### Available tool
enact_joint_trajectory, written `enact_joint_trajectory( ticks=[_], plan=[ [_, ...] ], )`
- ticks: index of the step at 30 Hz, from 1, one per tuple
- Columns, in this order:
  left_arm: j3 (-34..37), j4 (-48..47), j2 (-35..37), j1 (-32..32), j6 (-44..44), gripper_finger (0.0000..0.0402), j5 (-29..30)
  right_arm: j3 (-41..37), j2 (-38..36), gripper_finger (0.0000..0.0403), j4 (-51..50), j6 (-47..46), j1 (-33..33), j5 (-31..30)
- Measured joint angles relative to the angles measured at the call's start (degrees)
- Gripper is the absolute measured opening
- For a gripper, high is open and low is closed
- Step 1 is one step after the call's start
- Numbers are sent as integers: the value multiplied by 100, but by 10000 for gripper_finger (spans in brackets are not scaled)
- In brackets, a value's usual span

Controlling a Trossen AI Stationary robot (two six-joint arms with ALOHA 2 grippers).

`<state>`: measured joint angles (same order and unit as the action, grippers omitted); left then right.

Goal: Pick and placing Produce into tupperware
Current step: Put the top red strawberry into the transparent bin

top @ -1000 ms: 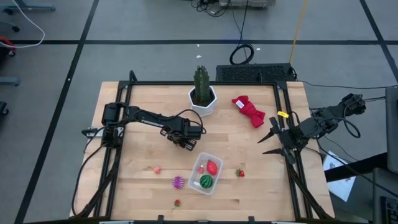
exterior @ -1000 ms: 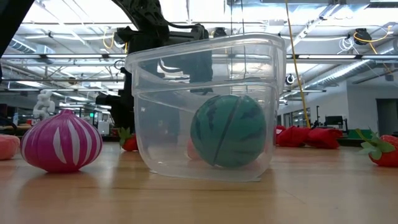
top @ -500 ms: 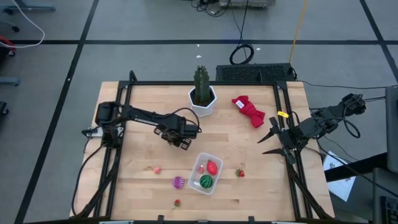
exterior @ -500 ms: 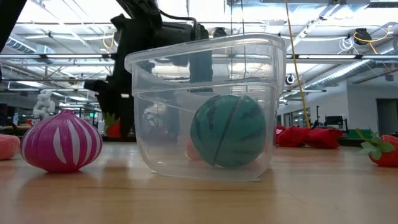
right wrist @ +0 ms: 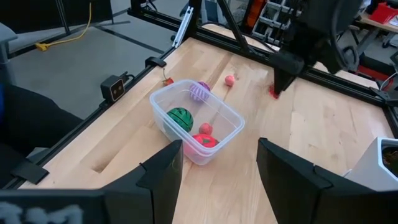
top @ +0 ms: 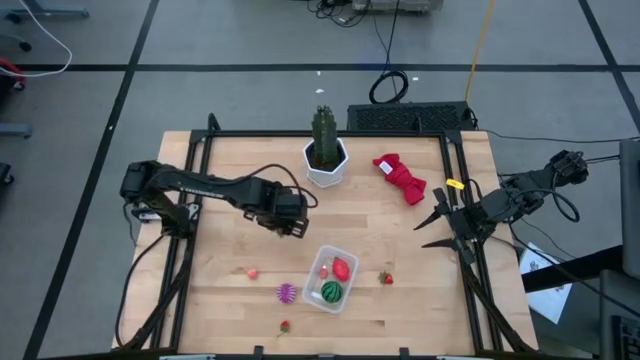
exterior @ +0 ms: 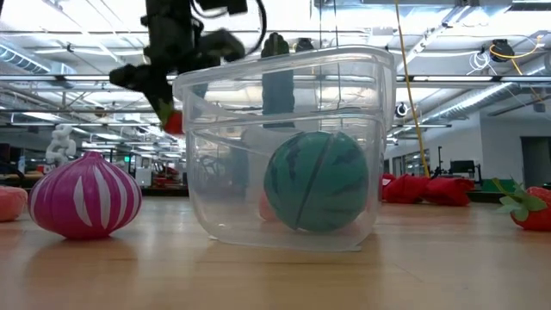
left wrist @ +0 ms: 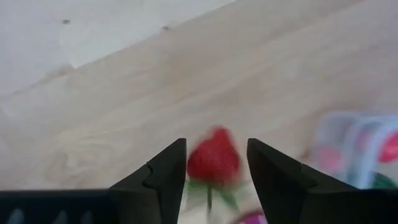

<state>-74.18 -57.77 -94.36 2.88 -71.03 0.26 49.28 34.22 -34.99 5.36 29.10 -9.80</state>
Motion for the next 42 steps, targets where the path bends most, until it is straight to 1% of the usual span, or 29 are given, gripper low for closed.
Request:
enact_joint_trajectory(
  ticks=[7,11,14,17,24,30,36,42],
  plan=[
    [-538,74,-127,551,-462,177,222,0,0,196,1,147,0,-2],
    [-602,-111,-117,666,-705,175,376,0,-2,196,3,139,0,-2],
    [-596,-505,-126,696,-919,178,383,-2,-2,196,1,139,0,0],
    [-598,-494,-179,755,-1014,179,381,-2,-2,196,1,138,0,-1],
    [-596,-240,-422,1105,-860,176,437,-2,0,196,0,136,0,0],
    [-593,-305,-757,1177,-839,183,532,-2,0,196,1,136,0,0],
    [-593,-412,-959,1148,-367,205,436,-2,0,196,1,136,0,0],
    [-593,-670,-954,1030,-366,245,611,-2,0,196,1,128,-2,0]
  ],
)
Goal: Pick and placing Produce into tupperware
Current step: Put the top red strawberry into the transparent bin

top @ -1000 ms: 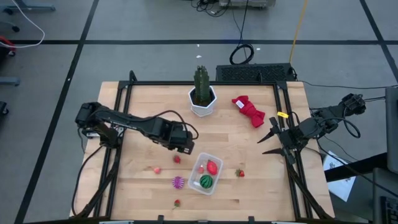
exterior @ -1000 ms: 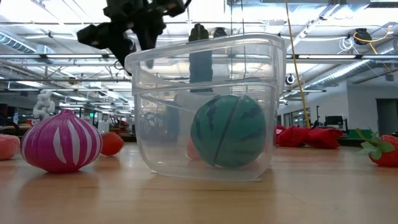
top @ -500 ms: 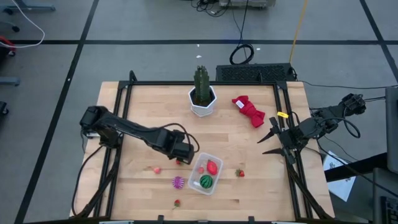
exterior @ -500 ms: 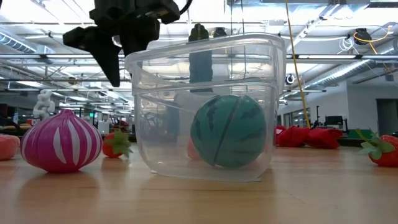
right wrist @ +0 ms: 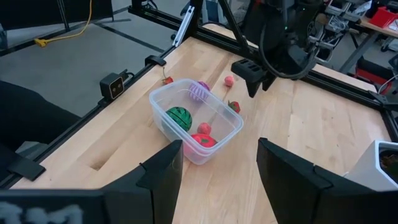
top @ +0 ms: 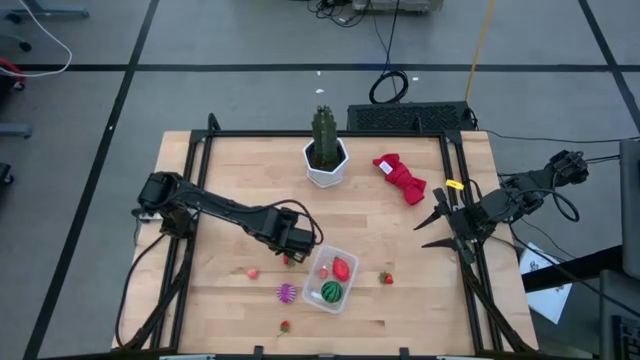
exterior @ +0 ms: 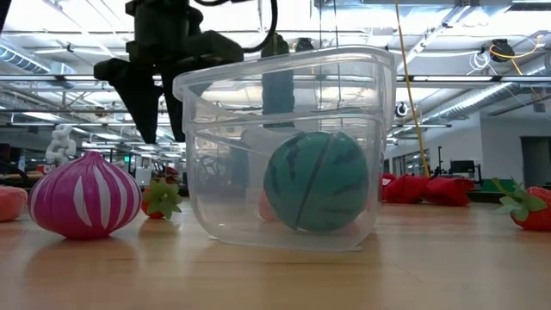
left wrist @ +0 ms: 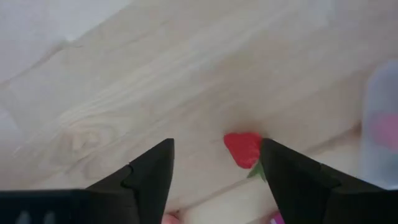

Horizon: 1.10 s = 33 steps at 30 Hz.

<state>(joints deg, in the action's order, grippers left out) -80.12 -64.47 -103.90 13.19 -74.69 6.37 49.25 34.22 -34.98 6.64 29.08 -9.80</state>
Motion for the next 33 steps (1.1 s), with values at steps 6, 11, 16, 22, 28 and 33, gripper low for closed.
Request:
enact_joint_trajectory(
  ticks=[6,11,16,22,28,33],
  plan=[
    [0,189,-2,-12,-500,274,-44,0,-1,196,0,-54,2,0],
    [0,156,-5,-15,-959,286,-72,0,0,196,0,-29,2,0],
    [0,164,-5,-15,-946,285,-61,0,-1,196,-45,-16,2,0],
    [0,154,-5,9,111,279,237,0,-1,196,-67,-13,1,0],
    [0,98,-5,75,1653,282,575,0,0,196,-100,-13,2,0],
    [1,-327,-5,191,2617,280,810,0,-2,196,-98,-19,2,0]
  ],
)
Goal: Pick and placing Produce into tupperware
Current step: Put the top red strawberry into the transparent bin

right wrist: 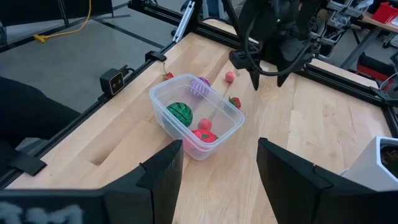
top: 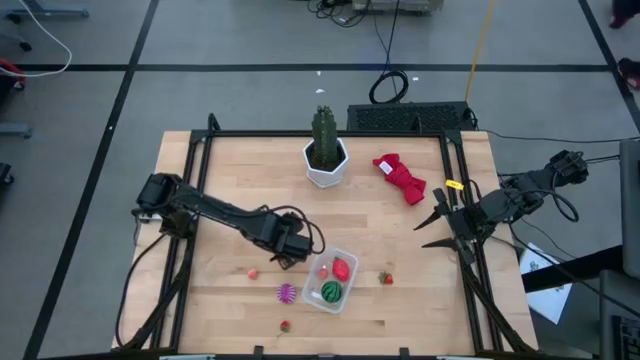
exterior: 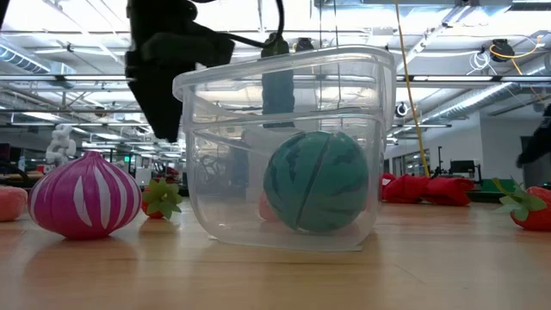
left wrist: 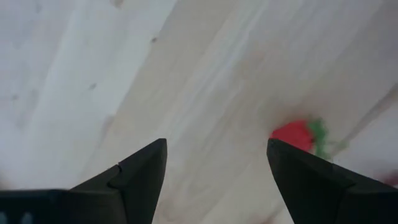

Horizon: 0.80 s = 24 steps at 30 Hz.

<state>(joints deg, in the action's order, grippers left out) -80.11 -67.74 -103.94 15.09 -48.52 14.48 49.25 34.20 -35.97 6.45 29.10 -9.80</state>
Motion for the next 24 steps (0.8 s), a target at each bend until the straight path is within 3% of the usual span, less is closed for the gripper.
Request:
enact_joint_trajectory(
  ticks=[6,11,18,24],
  plan=[
    [1,-297,0,37,-478,281,250,0,2,196,39,175,0,-34],
    [94,-299,5,17,-302,279,525,0,2,196,269,522,-2,-74],
    [1262,-219,641,-308,-403,284,314,0,9,196,748,320,-2,-87],
    [2201,274,1839,-308,-596,287,307,0,56,196,1044,26,-11,-90]
  ],
)
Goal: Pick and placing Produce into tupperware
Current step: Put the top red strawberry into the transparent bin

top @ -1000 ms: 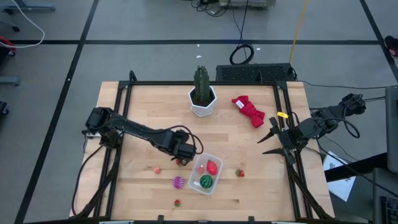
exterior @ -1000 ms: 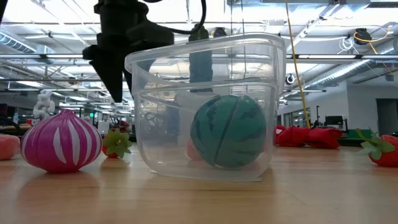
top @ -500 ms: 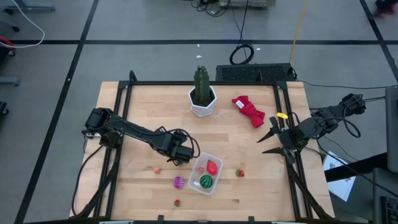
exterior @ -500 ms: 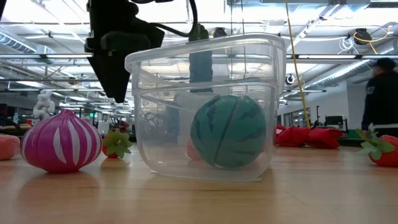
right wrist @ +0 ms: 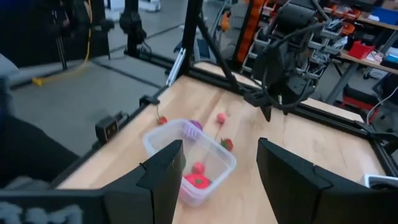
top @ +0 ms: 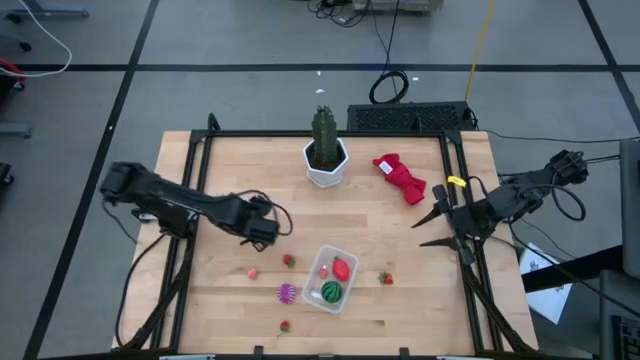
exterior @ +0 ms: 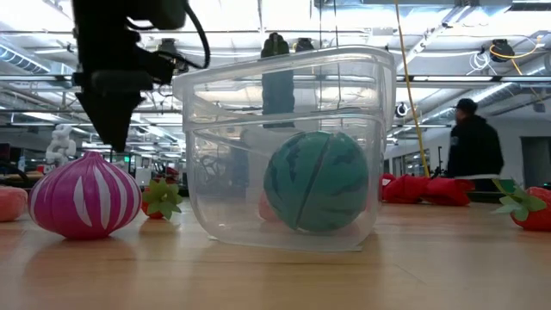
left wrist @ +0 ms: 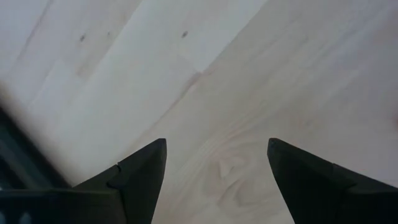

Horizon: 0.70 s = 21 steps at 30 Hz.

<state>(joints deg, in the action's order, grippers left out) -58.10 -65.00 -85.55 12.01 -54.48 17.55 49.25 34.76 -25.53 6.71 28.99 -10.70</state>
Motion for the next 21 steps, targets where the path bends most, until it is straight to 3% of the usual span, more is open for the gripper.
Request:
enact_joint_trajectory(
  ticks=[7,12,21],
  plan=[
    [702,807,1113,124,956,287,-269,0,341,196,638,-554,0,-2],
    [971,1061,1088,280,2005,285,-774,0,735,196,1092,-962,0,-2],
    [1254,1219,1055,315,3273,282,-672,0,1418,196,1961,-1313,-13,-13]
  ],
)
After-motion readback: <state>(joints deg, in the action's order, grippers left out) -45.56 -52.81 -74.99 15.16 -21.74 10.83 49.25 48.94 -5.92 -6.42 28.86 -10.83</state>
